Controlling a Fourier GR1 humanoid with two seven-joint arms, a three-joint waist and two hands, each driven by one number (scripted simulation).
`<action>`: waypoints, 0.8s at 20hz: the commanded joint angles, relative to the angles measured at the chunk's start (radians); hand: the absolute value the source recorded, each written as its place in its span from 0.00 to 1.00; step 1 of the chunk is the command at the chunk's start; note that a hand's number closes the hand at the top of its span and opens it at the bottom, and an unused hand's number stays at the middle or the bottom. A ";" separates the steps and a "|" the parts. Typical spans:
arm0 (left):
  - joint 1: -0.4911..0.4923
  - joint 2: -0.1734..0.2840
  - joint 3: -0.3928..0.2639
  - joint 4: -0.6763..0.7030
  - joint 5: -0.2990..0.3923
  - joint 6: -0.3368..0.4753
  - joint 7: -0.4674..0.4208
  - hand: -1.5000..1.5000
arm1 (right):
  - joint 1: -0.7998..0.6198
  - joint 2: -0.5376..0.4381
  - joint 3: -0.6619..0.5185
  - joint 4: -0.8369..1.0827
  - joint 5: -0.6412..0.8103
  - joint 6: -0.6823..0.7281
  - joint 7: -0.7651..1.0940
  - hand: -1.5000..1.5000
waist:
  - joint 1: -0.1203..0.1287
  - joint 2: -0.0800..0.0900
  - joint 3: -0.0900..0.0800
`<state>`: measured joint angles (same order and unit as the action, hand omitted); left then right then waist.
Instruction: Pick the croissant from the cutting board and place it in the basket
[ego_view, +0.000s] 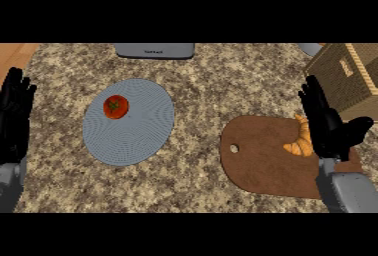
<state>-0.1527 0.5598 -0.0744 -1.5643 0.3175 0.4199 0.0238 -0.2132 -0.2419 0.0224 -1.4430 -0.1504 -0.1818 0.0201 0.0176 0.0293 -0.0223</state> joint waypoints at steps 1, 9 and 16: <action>0.021 0.007 0.012 0.065 0.006 -0.058 -0.001 0.50 | -0.022 -0.031 -0.081 0.098 -0.080 0.110 -0.114 1.00 | -0.013 -0.025 0.023; 0.024 -0.013 -0.167 0.114 -0.044 -0.121 0.106 0.50 | -0.009 0.030 -0.190 -0.001 -0.321 0.491 -0.661 1.00 | -0.062 -0.020 0.034; -0.032 -0.061 -0.200 0.159 -0.069 -0.143 0.146 0.50 | 0.104 0.022 -0.213 -0.017 0.024 0.094 -0.709 0.00 | -0.039 -0.031 0.021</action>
<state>-0.1767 0.5176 -0.2584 -1.4221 0.2568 0.2885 0.1562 -0.1640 -0.1954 -0.1708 -1.4215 -0.2253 0.0387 -0.7091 -0.0201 0.0044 0.0016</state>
